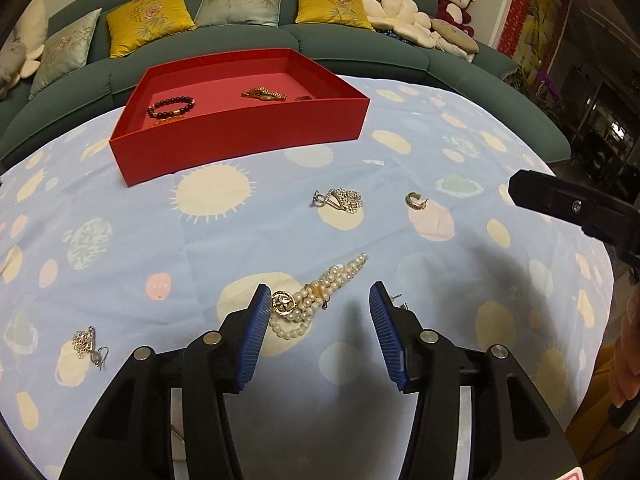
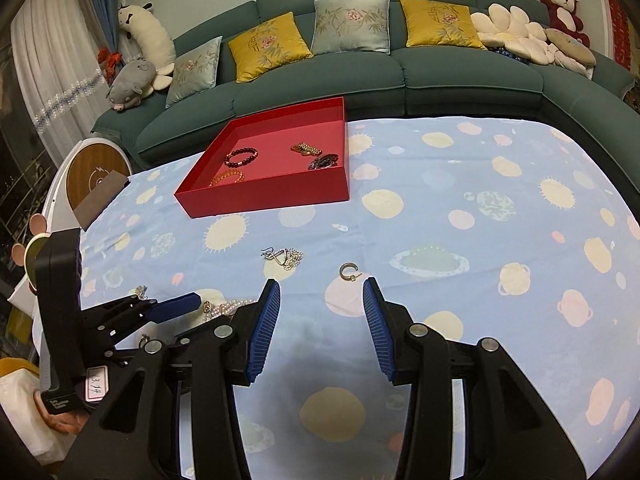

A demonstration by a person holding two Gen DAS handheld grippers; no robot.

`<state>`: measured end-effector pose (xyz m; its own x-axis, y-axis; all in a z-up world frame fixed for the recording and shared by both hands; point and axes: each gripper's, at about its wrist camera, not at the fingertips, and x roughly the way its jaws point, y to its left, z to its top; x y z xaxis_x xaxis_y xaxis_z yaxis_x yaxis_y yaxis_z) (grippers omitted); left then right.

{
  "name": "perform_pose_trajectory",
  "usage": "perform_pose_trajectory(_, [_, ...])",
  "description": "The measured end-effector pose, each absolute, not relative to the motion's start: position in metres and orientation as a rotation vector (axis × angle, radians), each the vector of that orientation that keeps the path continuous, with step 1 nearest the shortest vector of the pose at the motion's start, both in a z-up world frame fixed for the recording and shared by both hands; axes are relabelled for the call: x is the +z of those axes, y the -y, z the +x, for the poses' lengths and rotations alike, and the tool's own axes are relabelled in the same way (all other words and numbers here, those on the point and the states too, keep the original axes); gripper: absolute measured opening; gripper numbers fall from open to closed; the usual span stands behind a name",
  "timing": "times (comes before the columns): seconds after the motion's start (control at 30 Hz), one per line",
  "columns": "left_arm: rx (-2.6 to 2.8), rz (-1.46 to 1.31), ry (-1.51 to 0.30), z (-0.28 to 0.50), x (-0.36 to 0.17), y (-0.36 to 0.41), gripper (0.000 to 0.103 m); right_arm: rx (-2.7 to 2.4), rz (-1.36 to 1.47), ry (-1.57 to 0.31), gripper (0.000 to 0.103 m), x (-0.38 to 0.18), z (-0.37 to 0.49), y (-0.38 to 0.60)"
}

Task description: Organize jewelry

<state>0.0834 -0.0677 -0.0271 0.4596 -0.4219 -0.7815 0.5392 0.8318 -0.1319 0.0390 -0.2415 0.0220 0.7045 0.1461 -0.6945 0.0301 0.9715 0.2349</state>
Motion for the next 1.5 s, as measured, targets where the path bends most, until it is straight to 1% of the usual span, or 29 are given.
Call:
perform_pose_trajectory(0.07, [-0.588, 0.163, -0.914, 0.085, -0.033, 0.07, 0.04, 0.069, 0.24, -0.791, 0.042, 0.021, 0.041, 0.241])
perform_pose_trajectory(0.1, [-0.601, 0.162, -0.928, 0.087, -0.036, 0.071, 0.034, 0.071, 0.241, -0.792, 0.042, 0.021, 0.041, 0.24])
perform_pose_trajectory(0.2, [-0.607, 0.168, -0.91, 0.087, -0.037, 0.073, 0.029, 0.076, 0.24, -0.795, 0.042, 0.02, 0.044, 0.239])
perform_pose_trajectory(0.23, [-0.607, 0.172, -0.907, 0.087, -0.037, 0.073, 0.023, 0.077, 0.239, -0.797, 0.042, 0.02, 0.045, 0.238])
perform_pose_trajectory(0.27, [-0.608, 0.178, -0.902, 0.086, -0.038, 0.074, 0.02, 0.079, 0.237, -0.799, 0.042, 0.019, 0.046, 0.237])
perform_pose_trajectory(0.47, [-0.585, 0.17, -0.906, 0.086, -0.033, 0.072, 0.018, 0.087, 0.224, -0.811, 0.042, 0.016, 0.054, 0.23])
perform_pose_trajectory(0.5, [-0.578, 0.157, -0.905, 0.086, -0.03, 0.068, 0.014, 0.091, 0.22, -0.813, 0.042, 0.015, 0.056, 0.228])
perform_pose_trajectory(0.67, [-0.54, 0.084, -0.891, 0.085, -0.003, 0.043, 0.014, 0.127, 0.176, -0.821, 0.042, 0.01, 0.076, 0.208])
perform_pose_trajectory(0.87, [-0.493, 0.005, -0.857, 0.084, 0.021, 0.006, 0.014, 0.149, 0.143, -0.874, 0.042, -0.011, 0.107, 0.186])
perform_pose_trajectory(1.1, [-0.437, -0.029, -0.854, 0.087, 0.023, -0.03, 0.014, 0.123, 0.112, -0.913, 0.042, -0.033, 0.128, 0.176])
perform_pose_trajectory(1.3, [-0.408, -0.041, -0.854, 0.087, 0.022, -0.044, 0.014, 0.103, 0.116, -0.927, 0.042, -0.044, 0.137, 0.177])
perform_pose_trajectory(1.33, [-0.407, -0.042, -0.854, 0.087, 0.022, -0.045, 0.014, 0.105, 0.112, -0.924, 0.041, -0.044, 0.137, 0.175])
perform_pose_trajectory(1.43, [-0.411, -0.041, -0.854, 0.086, 0.023, -0.045, 0.008, 0.11, 0.102, -0.919, 0.032, -0.044, 0.139, 0.171])
perform_pose_trajectory(1.47, [-0.411, -0.04, -0.854, 0.086, 0.023, -0.045, 0.006, 0.109, 0.101, -0.919, 0.031, -0.044, 0.139, 0.171])
perform_pose_trajectory(1.5, [-0.409, -0.037, -0.853, 0.085, 0.023, -0.045, 0.006, 0.107, 0.101, -0.918, 0.03, -0.044, 0.14, 0.17])
